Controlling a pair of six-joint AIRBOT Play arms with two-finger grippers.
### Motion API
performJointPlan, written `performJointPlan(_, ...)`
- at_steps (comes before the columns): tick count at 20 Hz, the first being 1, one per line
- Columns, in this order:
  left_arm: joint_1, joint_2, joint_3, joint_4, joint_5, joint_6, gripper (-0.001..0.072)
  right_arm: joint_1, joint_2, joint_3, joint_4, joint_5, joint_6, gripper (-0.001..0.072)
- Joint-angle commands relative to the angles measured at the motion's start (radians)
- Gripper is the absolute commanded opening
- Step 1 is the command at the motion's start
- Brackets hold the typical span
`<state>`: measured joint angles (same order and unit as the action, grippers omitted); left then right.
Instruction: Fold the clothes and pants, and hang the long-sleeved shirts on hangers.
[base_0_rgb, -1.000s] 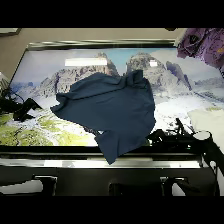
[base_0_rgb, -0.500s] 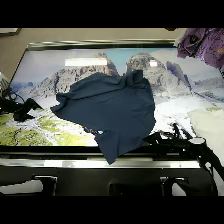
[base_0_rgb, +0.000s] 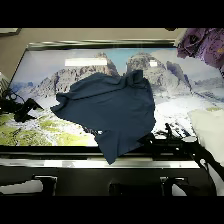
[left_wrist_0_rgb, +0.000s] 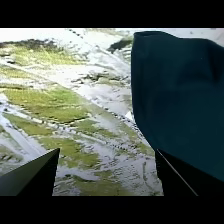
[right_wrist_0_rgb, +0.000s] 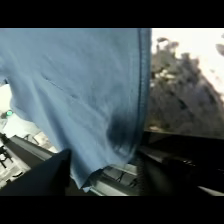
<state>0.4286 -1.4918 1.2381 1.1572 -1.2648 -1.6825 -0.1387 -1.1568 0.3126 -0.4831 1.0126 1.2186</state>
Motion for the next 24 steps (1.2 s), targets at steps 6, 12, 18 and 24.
performJointPlan(6, 0.002, -0.031, -0.044, -0.150, 0.078, 0.209, 0.0678, 0.117, 0.019, 0.026, 0.078, -0.182, 0.024, 0.0028)
performJointPlan(12, -0.001, -0.141, -0.087, -0.338, 0.193, 0.340, 0.0678, 0.117, 0.090, 0.048, 0.061, -0.165, 0.036, 0.0027)
performJointPlan(18, -0.002, -0.195, -0.084, -0.347, 0.298, 0.352, 0.0676, 0.117, 0.143, 0.048, 0.055, -0.154, 0.042, 0.0027)
performJointPlan(24, -0.039, -0.251, -0.051, -0.354, 0.337, 0.352, 0.0593, 0.117, 0.201, 0.048, 0.052, -0.148, 0.054, 0.0027)
